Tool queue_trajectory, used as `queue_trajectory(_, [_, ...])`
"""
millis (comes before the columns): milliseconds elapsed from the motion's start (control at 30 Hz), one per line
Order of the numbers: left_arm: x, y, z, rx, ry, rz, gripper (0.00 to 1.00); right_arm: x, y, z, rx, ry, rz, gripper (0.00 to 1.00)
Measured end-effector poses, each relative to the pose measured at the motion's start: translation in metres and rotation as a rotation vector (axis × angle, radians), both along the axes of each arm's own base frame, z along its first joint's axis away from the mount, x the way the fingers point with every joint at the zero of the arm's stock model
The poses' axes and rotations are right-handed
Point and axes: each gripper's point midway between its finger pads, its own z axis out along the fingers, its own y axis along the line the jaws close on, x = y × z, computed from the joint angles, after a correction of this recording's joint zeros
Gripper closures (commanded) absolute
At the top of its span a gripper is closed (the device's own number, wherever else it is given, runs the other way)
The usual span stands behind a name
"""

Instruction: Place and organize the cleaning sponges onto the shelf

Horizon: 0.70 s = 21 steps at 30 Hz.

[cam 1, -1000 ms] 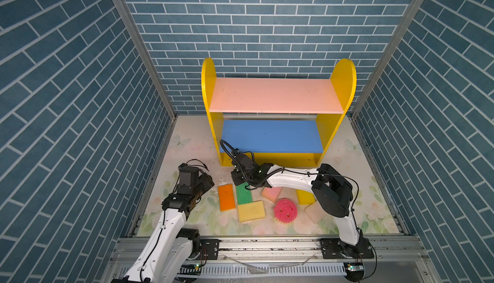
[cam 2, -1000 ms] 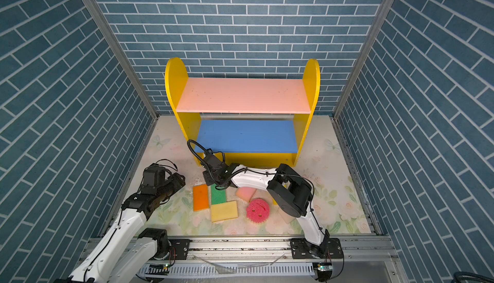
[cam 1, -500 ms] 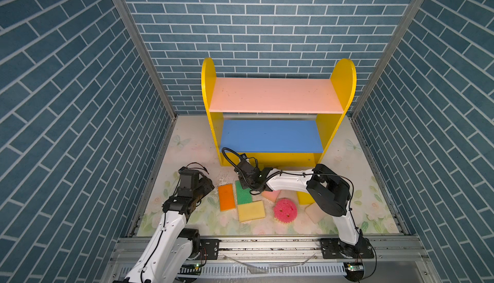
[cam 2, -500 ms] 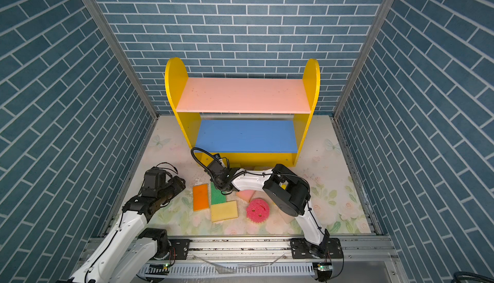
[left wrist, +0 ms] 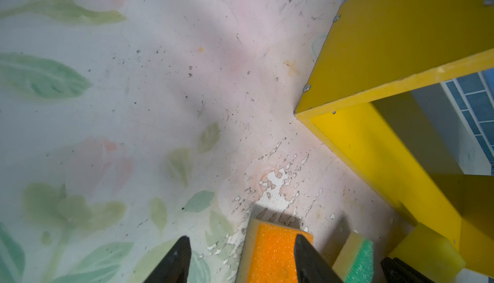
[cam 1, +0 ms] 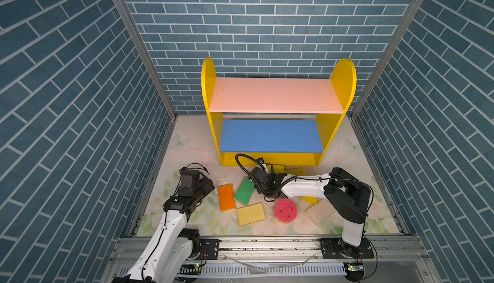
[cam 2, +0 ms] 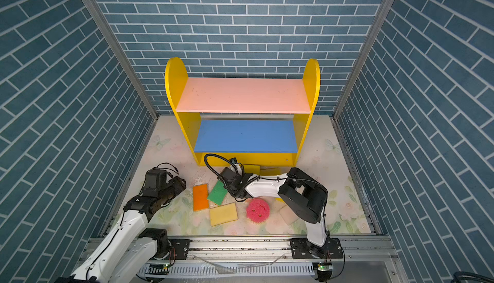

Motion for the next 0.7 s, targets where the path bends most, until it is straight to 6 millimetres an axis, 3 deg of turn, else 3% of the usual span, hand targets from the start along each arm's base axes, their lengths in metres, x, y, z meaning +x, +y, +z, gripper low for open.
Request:
queue_trajectory(133, [0.0,-0.001,-0.001,-0.003,0.002,-0.002,0.37,-0.002,0.005,0.011,0.038,0.007,0.015,0.71])
queue_trajectory(300, [0.0,-0.002,0.004,-0.009,-0.017,-0.008,0.37,-0.015,0.016,0.023,0.105,0.069,0.069,0.44])
queue_trajectory(467, [-0.001,-0.004,0.01,-0.019,-0.041,-0.019,0.39,-0.038,0.033,0.029,0.22,0.188,0.126,0.41])
queue_trajectory(700, [-0.002,-0.009,0.013,0.001,-0.058,-0.064,0.39,-0.067,0.037,0.011,0.318,0.361,0.092,0.34])
